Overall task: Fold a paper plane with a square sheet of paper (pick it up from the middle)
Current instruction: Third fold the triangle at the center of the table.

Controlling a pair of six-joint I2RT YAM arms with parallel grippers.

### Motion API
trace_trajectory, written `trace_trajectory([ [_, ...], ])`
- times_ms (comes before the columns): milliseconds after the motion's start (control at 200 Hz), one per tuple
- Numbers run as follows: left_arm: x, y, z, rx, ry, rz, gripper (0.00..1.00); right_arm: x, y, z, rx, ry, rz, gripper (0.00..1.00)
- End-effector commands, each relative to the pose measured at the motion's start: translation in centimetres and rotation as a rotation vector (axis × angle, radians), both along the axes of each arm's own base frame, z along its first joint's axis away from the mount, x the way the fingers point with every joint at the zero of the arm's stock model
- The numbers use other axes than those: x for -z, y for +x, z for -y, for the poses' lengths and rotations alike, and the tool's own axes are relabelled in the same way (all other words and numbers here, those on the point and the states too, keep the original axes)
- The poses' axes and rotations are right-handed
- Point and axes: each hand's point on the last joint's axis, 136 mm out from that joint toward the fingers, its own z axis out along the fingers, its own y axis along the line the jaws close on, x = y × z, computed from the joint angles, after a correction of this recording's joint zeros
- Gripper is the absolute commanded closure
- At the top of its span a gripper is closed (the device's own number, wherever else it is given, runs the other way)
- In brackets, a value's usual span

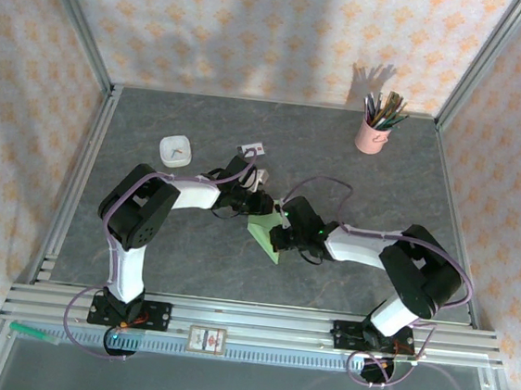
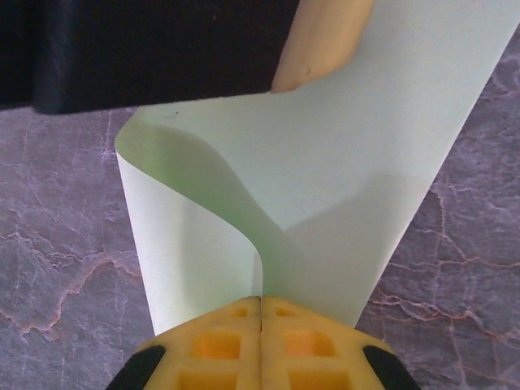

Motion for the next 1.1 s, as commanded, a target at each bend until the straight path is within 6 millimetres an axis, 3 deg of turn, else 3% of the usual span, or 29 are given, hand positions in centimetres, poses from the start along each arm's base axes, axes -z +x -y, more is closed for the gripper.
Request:
trace_trajectory([
  [0,2.9,-1.1,-1.1,0.001,0.096,-0.052,0.72,-0.6,0.9,0.2,0.008,-0.02,0.025,0.94],
  [265,2.8,-1.0,-1.1,0.001,0.096,-0.05,0.72,0.8,0.4,0.9,0.013,-0.051,0.007,0.95],
  [851,2.8,-1.0,-1.2,-0.001,0.101,-0.052,0.72,1.2,0.0,1.5,0.025,-0.061,0.001,0.95],
  [1096,1.7,-0.3,-0.5,-0.006,0.075,-0.034,0.72,2.3,-0.8,2.3,0.05,-0.071,-0.028,0.96],
])
